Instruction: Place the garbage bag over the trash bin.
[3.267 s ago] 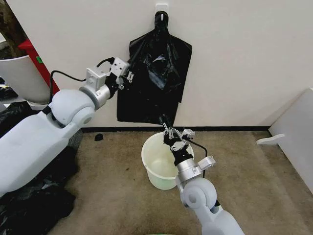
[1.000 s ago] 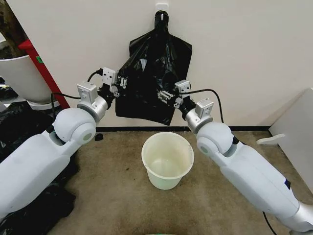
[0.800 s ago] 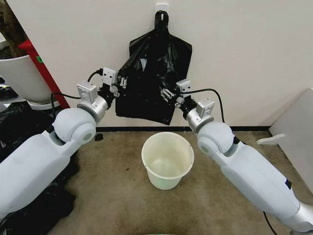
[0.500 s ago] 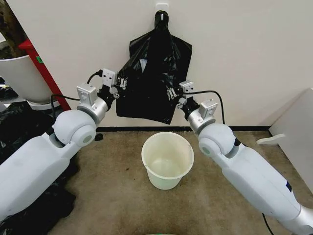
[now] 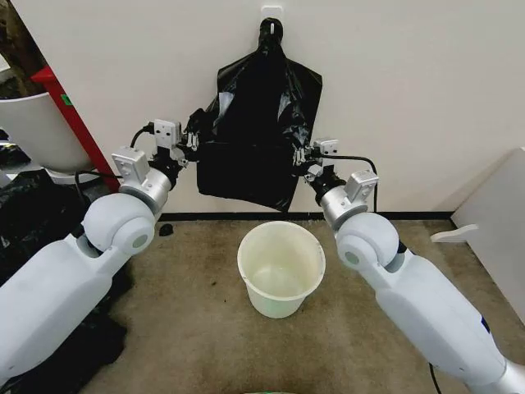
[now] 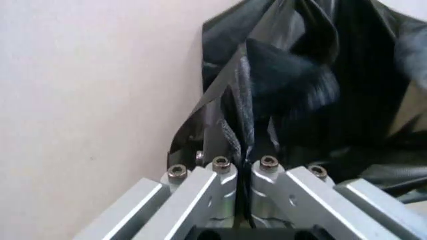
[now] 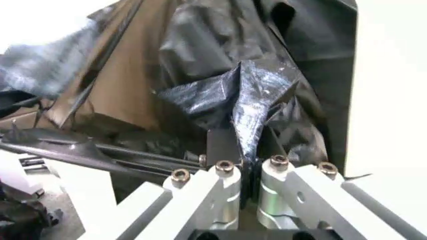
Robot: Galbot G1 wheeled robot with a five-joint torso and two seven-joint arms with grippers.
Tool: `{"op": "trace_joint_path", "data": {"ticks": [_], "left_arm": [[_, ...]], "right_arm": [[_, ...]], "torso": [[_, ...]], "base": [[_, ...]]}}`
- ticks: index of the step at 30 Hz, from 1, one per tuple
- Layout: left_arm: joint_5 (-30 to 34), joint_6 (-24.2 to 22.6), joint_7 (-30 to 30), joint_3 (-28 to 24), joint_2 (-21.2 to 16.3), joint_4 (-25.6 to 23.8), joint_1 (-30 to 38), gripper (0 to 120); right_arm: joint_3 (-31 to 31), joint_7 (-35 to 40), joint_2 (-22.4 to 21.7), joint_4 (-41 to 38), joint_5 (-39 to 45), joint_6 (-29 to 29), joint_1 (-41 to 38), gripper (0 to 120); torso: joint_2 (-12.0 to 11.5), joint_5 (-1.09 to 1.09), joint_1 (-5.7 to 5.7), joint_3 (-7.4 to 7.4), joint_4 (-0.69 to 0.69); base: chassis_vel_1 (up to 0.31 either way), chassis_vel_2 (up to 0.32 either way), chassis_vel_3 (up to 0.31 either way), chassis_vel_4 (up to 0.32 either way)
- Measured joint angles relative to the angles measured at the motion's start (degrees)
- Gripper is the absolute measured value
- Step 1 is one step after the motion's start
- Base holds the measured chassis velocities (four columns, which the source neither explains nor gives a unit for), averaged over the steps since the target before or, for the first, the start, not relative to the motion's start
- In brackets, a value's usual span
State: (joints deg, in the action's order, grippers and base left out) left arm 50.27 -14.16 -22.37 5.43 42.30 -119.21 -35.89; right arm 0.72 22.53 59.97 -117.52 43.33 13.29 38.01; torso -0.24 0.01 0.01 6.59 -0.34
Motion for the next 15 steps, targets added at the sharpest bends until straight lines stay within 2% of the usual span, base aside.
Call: {"op": "trace_joint_path", "data": {"ticks": [10, 15], "left_arm": [[2.6, 0.7, -2.7, 1.2, 1.0, -2.4, -5.5, 0], [3.5, 1.4, -3.2, 3.7, 0.2, -5.6, -13.9, 0]], "right_arm": [[-4.5, -0.3, -0.8, -2.4, 0.7, -0.3, 6.6, 0], [-6.6, 0.0, -0.3, -4.3, 2.7, -0.7, 9.8, 0]], "torso": [[0.0, 0.01, 0.00, 0.00, -0.02], [0.0, -0.02, 0.00, 0.00, 0.00]], "base": [[0.000, 0.000, 0.000, 0.000], [0.000, 0.000, 0.000, 0.000]]}}
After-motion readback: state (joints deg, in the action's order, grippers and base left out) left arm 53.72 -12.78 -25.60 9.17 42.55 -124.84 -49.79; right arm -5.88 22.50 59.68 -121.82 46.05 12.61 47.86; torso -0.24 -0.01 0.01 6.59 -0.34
